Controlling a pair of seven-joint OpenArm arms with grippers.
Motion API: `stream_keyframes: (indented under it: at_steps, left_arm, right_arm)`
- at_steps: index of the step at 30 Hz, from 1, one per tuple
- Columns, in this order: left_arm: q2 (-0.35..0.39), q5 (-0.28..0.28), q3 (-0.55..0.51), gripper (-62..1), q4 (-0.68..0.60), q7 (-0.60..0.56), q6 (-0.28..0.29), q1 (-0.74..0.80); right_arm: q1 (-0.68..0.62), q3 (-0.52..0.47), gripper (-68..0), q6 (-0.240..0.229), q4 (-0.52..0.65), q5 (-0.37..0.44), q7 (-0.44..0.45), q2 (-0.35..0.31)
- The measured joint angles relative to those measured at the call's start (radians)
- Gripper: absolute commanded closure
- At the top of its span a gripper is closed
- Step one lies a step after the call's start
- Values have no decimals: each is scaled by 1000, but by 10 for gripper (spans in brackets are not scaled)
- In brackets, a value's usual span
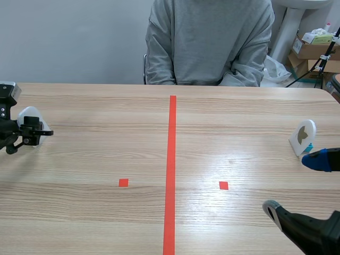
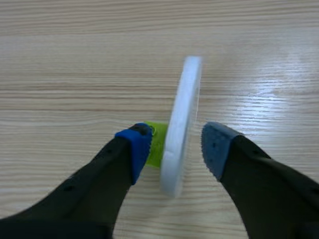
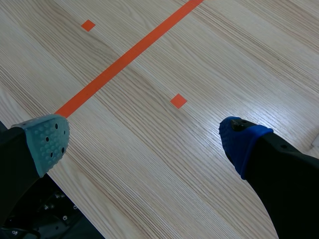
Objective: Do the leaf sorting experiment
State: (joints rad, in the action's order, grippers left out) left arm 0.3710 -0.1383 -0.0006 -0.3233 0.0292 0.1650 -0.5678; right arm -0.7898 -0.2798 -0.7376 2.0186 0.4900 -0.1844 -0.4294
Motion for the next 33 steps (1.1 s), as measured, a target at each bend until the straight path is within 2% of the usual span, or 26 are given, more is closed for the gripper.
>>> stream_keyframes:
  at_steps: [3, 5, 12, 17, 20, 22, 24, 28, 33]
  left_arm:
    - [0, 0, 0, -545, 0, -1, 0, 0]
    - [0, -1, 0, -623, 0, -1, 0, 0]
    - [1, 0, 0, -623, -11, -16, 0, 1]
    - [32, 0, 3, -623, -124, 0, 4, 19]
    - [84, -28, 3, -623, -259, 36, 11, 54]
    - [130, -42, 3, -623, -386, 66, 43, 105]
    - [171, -85, 2, -623, -535, 80, 51, 186]
    - [232, -108, 1, -623, -875, 95, 72, 421]
    - [242, -109, 3, -623, -1223, 94, 76, 730]
  right_arm:
    - [0, 0, -621, 0, 0, 0, 0, 0]
    - [0, 0, -621, 0, 0, 0, 0, 0]
    - [0, 0, -621, 0, 0, 0, 0, 0]
    - [0, 0, -621, 0, 0, 0, -4, 0]
    - [0, 0, -621, 0, 0, 0, -19, 0]
    - [0, 0, -621, 0, 0, 0, -23, 0]
    - [0, 0, -621, 0, 0, 0, -23, 0]
    - [0, 0, -621, 0, 0, 0, -23, 0]
    - [17, 0, -621, 0, 0, 0, -23, 0]
